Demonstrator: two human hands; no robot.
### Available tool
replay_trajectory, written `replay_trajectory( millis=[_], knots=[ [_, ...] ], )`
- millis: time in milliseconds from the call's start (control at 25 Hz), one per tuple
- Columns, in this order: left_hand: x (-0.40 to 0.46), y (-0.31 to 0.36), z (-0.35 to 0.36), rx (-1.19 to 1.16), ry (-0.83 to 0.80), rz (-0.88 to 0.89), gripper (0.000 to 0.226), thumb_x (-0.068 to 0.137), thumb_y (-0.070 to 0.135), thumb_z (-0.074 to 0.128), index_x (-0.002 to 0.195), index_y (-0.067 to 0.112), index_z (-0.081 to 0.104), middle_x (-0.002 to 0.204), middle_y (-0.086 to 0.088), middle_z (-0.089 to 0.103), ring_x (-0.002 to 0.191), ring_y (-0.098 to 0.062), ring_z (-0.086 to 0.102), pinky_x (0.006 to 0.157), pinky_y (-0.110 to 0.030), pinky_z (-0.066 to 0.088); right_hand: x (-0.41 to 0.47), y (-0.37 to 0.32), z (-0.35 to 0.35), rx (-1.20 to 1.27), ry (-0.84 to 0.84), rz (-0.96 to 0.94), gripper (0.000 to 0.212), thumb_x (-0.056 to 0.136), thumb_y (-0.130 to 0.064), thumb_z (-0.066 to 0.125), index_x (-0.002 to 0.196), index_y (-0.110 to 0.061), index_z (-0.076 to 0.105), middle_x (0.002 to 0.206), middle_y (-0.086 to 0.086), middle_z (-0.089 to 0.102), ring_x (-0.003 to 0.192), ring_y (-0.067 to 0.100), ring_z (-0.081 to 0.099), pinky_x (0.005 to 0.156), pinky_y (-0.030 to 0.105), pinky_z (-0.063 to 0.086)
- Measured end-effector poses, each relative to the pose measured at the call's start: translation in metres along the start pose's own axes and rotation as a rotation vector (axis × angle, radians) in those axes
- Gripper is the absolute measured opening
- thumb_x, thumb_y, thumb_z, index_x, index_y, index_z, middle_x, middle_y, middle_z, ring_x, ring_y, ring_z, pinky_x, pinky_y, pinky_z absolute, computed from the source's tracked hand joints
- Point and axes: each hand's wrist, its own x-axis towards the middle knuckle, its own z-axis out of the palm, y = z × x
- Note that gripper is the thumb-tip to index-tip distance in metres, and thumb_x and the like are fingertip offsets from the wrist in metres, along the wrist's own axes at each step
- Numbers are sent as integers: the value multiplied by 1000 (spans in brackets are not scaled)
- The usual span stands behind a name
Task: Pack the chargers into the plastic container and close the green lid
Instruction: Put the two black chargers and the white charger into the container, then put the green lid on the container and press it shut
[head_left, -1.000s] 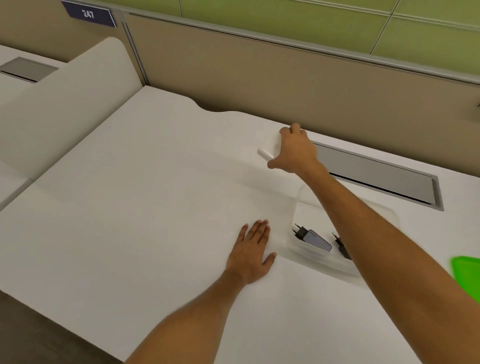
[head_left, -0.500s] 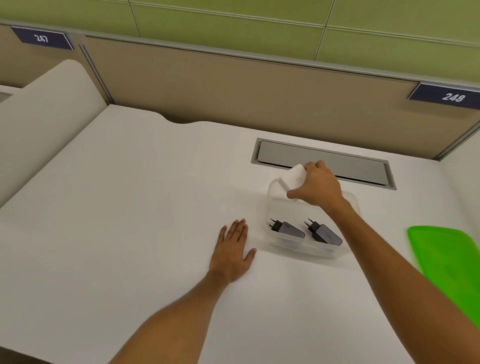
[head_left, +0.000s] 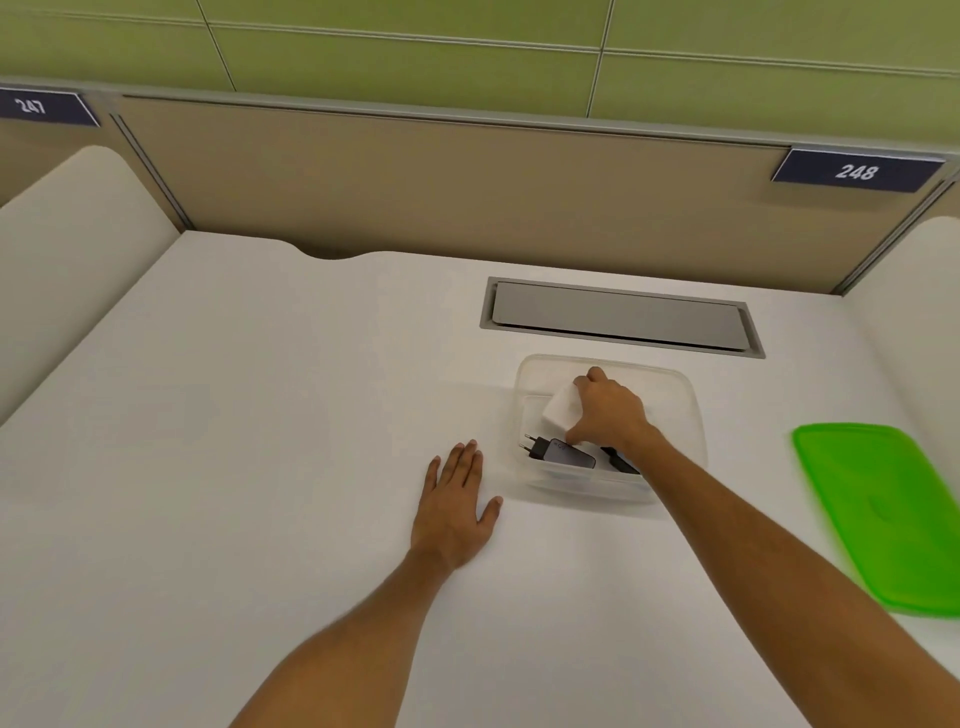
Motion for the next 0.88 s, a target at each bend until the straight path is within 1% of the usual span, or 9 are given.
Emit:
replay_trajectory(
  millis=[160, 240, 320, 400, 480, 560, 640, 760, 880],
  knots=[
    [1, 0, 1, -9, 13, -1, 73, 89, 53, 16, 149, 13, 10, 161, -1, 7, 148, -13, 0, 120, -35, -9, 8, -3, 6, 15, -13, -18, 73, 62, -37, 81, 124, -10, 52, 120, 5, 47, 101, 29, 58, 74, 37, 49],
    [1, -1, 1, 2, 4, 1, 73, 88, 53, 15, 150, 14, 8, 161, 0, 5, 148, -12, -1, 120, -34, -10, 11, -3, 7, 7, -8, -33, 71, 65, -38, 80, 125, -10, 53, 122, 5, 48, 102, 29, 58, 75, 37, 49],
    [0, -1, 1, 8, 0, -1, 73, 88, 54, 13, 150, 15, 6, 161, 0, 3, 148, -12, -3, 120, -35, -8, 13, -2, 10, -4, 0, -54, 69, 69, -41, 78, 126, -10, 53, 125, 5, 49, 106, 28, 58, 79, 37, 50],
    [0, -1, 1, 7, -4, -2, 74, 88, 54, 12, 150, 15, 4, 161, 0, 1, 148, -12, -4, 120, -36, -7, 12, 1, 10, 43, 20, -56, 68, 73, -44, 76, 128, -11, 55, 127, 5, 52, 110, 27, 57, 85, 38, 51],
    [0, -1, 1, 6, -2, 1, 74, 87, 55, 11, 150, 15, 4, 161, 0, 1, 147, -12, -5, 121, -36, -8, 9, 7, 5, 133, 84, -36, 68, 77, -47, 74, 132, -14, 54, 130, 3, 54, 116, 25, 56, 90, 37, 49],
    [0, -2, 1, -2, 3, 3, 75, 87, 55, 11, 149, 14, 6, 161, 0, 3, 148, -12, -3, 119, -34, -10, 4, 17, -4, 200, 191, -16, 61, 81, -45, 71, 132, -15, 56, 130, 1, 56, 117, 23, 56, 91, 37, 49],
    [0, -2, 3, -3, 9, 6, 74, 88, 55, 13, 149, 13, 9, 161, -1, 6, 148, -13, -1, 117, -34, -11, -4, 31, -12, 217, 286, 5, 53, 83, -41, 70, 128, -15, 59, 127, 1, 60, 114, 23, 58, 89, 36, 49],
    [-1, -4, 3, -9, 19, 5, 74, 88, 54, 16, 149, 11, 14, 160, -2, 11, 148, -14, 4, 115, -32, -12, -18, 55, -21, 229, 380, 65, 44, 86, -35, 68, 124, -15, 62, 124, 2, 63, 109, 24, 61, 88, 36, 50],
    [0, -4, 4, 2, 6, 17, 75, 88, 54, 15, 149, 11, 14, 160, -3, 11, 148, -15, 5, 115, -31, -13, -37, 82, -24, 260, 472, 158, 36, 86, -30, 66, 119, -14, 65, 120, 3, 66, 106, 26, 62, 86, 36, 50]
  ],
)
